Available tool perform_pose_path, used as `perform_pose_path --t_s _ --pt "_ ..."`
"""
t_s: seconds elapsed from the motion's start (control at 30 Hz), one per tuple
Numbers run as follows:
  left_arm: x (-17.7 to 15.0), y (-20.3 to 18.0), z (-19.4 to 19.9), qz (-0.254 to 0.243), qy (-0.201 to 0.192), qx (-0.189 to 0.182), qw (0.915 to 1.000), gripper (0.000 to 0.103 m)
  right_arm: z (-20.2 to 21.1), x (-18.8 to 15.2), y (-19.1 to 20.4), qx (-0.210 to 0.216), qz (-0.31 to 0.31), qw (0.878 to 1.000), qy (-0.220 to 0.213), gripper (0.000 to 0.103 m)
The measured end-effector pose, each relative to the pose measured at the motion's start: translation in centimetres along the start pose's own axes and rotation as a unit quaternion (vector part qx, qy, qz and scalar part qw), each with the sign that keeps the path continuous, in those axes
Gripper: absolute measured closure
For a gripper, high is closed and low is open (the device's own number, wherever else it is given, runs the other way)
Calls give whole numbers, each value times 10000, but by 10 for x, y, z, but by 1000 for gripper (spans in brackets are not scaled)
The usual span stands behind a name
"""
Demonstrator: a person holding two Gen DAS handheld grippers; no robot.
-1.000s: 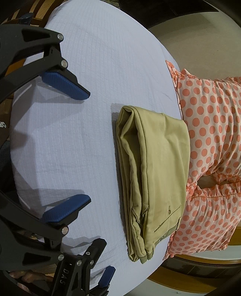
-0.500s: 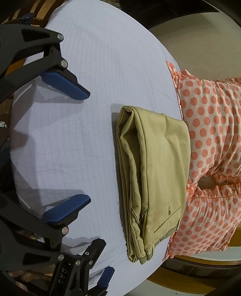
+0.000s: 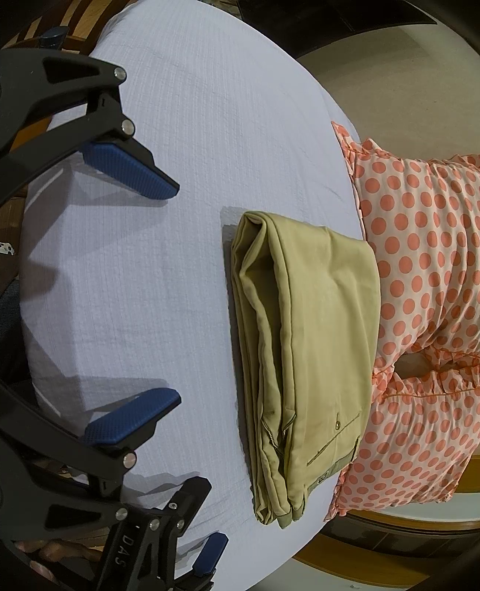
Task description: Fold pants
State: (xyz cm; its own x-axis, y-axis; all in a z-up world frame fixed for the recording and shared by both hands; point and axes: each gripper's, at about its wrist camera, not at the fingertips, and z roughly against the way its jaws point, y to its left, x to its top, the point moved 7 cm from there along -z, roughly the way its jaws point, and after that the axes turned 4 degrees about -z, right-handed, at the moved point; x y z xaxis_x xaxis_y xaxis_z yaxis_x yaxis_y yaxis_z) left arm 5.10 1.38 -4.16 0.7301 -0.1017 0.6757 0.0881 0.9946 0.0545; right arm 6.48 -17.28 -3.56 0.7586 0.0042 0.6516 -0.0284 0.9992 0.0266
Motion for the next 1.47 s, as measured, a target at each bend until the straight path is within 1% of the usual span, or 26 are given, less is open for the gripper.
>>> perform_pose_path --t_s 0.27,0.53,1.47 --pt "0 1 -3 12 28 1 10000 2 0 0 0 3 3 10000 -7 1" --pt "-1 0 -5 16 140 -7 9999 2 0 0 0 0 1 10000 -11 1" --pt "3 6 -8 15 172 -12 9999 2 -1 3 -2 3 -6 10000 -32 1"
